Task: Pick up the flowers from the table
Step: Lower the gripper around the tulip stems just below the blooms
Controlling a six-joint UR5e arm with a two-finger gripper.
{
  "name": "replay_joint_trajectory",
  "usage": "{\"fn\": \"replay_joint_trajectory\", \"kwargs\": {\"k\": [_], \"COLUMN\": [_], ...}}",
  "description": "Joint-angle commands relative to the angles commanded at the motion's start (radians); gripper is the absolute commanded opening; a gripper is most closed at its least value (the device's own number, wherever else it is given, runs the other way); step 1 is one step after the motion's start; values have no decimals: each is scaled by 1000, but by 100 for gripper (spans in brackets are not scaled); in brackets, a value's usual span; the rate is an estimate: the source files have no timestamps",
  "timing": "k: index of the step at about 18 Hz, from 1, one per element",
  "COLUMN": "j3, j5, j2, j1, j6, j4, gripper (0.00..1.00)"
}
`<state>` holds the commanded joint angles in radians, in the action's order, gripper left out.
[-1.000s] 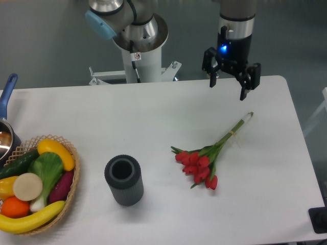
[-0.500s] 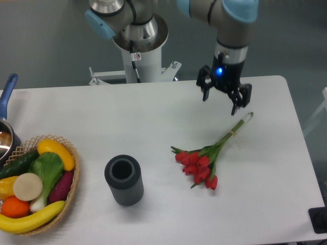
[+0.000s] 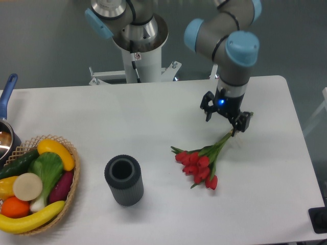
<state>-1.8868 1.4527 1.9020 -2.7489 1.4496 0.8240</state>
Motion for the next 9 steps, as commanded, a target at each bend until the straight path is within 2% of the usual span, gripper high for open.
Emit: {"fn": "replay_joint_trajectory", "kwargs": {"k": [2,9], "j3": [8,8], "j5": [0,2], "j2": [34,66], "j1": [9,17], "j6": [0,-2], "j4": [-31,-32], "gripper": [100,100]}}
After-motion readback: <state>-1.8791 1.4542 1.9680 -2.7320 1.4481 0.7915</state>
